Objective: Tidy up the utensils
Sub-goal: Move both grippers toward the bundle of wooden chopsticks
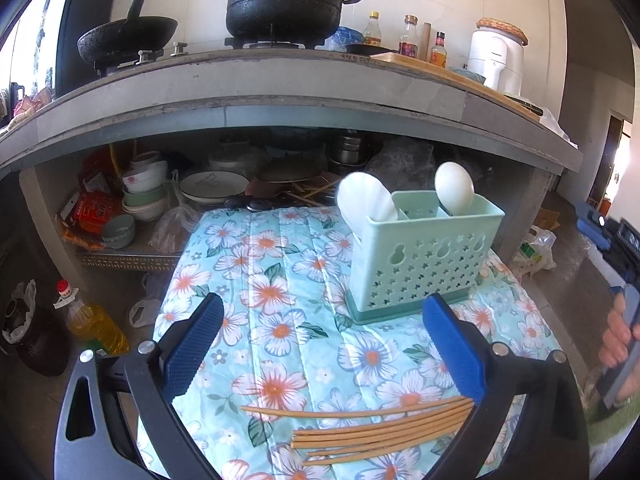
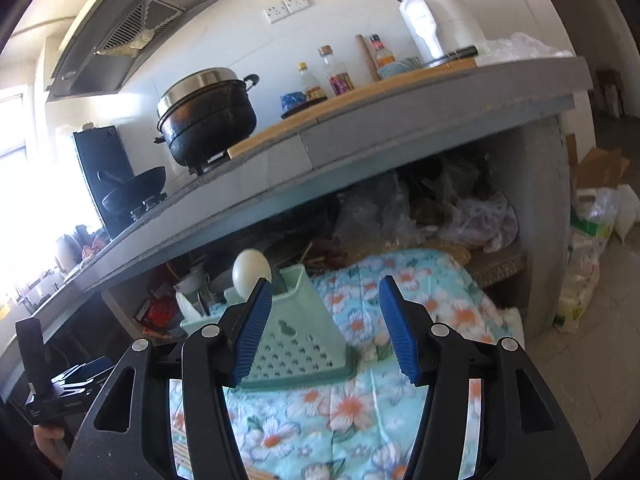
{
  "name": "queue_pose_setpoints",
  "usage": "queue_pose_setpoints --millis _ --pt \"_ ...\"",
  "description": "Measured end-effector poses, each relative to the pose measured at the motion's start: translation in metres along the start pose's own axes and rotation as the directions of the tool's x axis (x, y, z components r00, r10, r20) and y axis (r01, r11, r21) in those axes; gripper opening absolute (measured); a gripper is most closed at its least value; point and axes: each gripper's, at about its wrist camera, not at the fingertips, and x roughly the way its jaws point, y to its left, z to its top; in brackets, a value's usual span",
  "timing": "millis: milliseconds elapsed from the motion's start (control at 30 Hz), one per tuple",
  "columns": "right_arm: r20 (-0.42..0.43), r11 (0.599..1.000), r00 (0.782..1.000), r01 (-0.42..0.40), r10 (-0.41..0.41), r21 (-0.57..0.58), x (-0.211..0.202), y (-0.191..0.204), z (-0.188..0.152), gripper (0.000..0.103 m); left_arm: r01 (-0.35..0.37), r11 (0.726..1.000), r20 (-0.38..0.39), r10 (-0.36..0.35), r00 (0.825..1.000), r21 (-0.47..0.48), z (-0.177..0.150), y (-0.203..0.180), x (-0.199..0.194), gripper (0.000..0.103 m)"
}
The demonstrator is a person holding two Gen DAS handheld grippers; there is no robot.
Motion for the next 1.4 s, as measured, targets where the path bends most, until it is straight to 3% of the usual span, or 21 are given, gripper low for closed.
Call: queue_pose_setpoints --millis 100,200,400,667,1033,1400 --pt "-0.11 0.999 0.994 0.02 -0.015 0.05 -0.006 0.002 -0.03 0.058 0.003 1.0 -0.027 -0.003 1.0 0.005 -0.007 -0.005 0.004 0.098" --pt "-0.23 0.995 0.973 0.049 -0.028 0.086 -0.006 0.005 -0.065 0.058 -0.013 1.0 -0.06 0.014 0.998 0.018 -0.017 -0.012 0.01 0.098" --pt "-0.429 0.997 0.903 0.025 0.011 0.078 0.008 0.025 -0.114 0.058 -0.059 0.997 -0.104 0.065 0.992 0.057 -0.037 -0.023 0.018 0.098" --pt "-0.497 0.999 0.867 -0.028 0.047 0.047 0.007 0.042 -0.136 0.058 -0.131 0.989 -0.147 0.14 0.979 0.074 -0.056 -0.025 0.028 0.097" --pt "-0.503 0.998 0.864 -0.003 0.033 0.06 0.009 0.031 -0.13 0.058 -0.209 0.969 -0.235 0.235 0.943 0.131 -0.082 -0.031 0.055 0.098" --pt "-0.511 0.997 0.859 0.003 0.034 0.071 0.012 0.029 -0.131 0.058 -0.234 0.936 -0.229 0.296 0.927 0.263 -0.099 -0.051 0.063 0.098"
